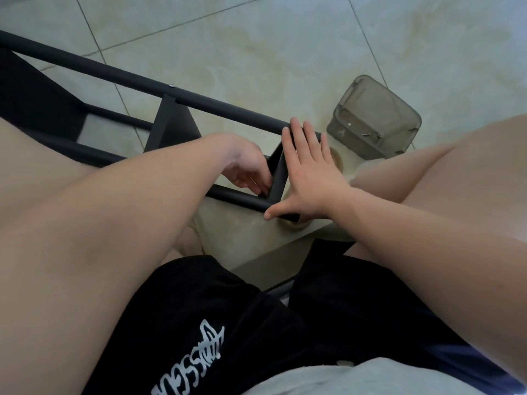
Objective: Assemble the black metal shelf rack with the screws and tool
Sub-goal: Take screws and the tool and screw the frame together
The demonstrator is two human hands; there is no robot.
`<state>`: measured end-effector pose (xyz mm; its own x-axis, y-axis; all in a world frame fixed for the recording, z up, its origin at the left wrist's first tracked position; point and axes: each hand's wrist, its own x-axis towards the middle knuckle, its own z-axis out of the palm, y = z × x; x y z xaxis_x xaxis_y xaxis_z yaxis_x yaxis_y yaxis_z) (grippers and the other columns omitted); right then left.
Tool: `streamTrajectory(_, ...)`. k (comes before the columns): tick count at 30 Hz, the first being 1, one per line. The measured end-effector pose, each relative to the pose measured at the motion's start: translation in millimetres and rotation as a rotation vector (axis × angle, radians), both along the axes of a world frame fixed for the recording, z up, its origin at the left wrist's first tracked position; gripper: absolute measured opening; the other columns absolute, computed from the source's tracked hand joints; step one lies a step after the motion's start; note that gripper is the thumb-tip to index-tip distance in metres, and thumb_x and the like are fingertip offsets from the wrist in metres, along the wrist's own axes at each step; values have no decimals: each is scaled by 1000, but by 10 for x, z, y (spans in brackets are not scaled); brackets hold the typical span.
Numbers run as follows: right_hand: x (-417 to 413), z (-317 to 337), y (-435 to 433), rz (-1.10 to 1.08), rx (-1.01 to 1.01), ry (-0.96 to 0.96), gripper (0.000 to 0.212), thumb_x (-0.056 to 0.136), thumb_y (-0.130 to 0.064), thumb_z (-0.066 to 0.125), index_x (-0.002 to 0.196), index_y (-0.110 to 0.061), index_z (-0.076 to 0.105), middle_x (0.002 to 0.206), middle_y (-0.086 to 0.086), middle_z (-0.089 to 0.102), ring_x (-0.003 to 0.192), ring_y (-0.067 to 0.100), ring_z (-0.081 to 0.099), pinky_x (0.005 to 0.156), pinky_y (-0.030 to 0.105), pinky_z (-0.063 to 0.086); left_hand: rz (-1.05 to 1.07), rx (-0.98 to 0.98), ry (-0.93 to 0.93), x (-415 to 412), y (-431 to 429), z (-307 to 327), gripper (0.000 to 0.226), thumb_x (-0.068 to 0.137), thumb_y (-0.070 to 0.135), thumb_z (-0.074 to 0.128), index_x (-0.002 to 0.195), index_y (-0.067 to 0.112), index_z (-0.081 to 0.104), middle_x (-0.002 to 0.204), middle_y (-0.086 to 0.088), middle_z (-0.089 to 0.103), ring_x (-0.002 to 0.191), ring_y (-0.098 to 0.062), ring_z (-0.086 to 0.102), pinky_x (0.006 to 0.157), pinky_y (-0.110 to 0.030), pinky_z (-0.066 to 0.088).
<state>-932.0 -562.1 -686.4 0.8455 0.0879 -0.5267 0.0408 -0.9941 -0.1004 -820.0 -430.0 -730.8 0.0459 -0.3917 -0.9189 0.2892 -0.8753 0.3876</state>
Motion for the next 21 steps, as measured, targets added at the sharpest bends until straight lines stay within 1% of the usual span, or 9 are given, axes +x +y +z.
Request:
streamTrajectory(2,6,-17,-7,2,0,0,162,51,-98,59,158,-4,-19,165,16,-28,152,35,-26,125,55,-9,-83,17,57,-1,-67,-67,9,90,4,64,89,11,70,80,-1,73,77,-12,68,64,-21,44)
streamTrajectory(4,8,-35,-18,4,5,0,162,50,-99,57,158,-4,-19,165,16,-28,152,36,-25,125,55,-10,-145,34,125,14,-112,-135,10,90,4,64,96,9,70,81,-2,71,75,-11,66,63,-21,45)
streamTrajectory(7,3,-41,-25,4,17,-3,161,50,-99,57,158,-4,-17,165,16,-27,153,36,-24,124,54,-10,-170,70,223,67,-131,-228,9,90,5,64,94,10,69,79,-2,71,74,-11,67,59,-20,46)
streamTrajectory(12,7,-51,-44,-4,35,-1,161,50,-98,58,159,-5,-15,165,15,-27,153,34,-25,122,51,-15,-209,100,330,141,-177,-332,8,90,5,62,94,10,68,81,-3,71,73,-10,68,63,-20,43)
streamTrajectory(15,6,-56,-49,-10,40,-2,161,50,-97,60,159,-5,-14,165,14,-27,153,34,-26,120,49,-18,-251,116,355,175,-210,-342,10,89,6,64,89,11,72,79,-2,73,70,-10,69,64,-20,44)
streamTrajectory(19,11,-56,-51,-11,38,-5,161,50,-98,58,159,-5,-15,165,15,-27,152,34,-27,120,47,-21,-273,127,380,176,-221,-333,24,88,7,65,72,16,80,81,-2,74,72,-9,69,64,-20,44)
streamTrajectory(21,11,-52,-49,-11,40,-9,161,49,-98,57,159,-4,-13,166,15,-26,153,34,-25,119,46,-22,-271,134,374,167,-221,-327,25,89,9,66,70,16,81,81,-1,74,71,-9,68,64,-20,44)
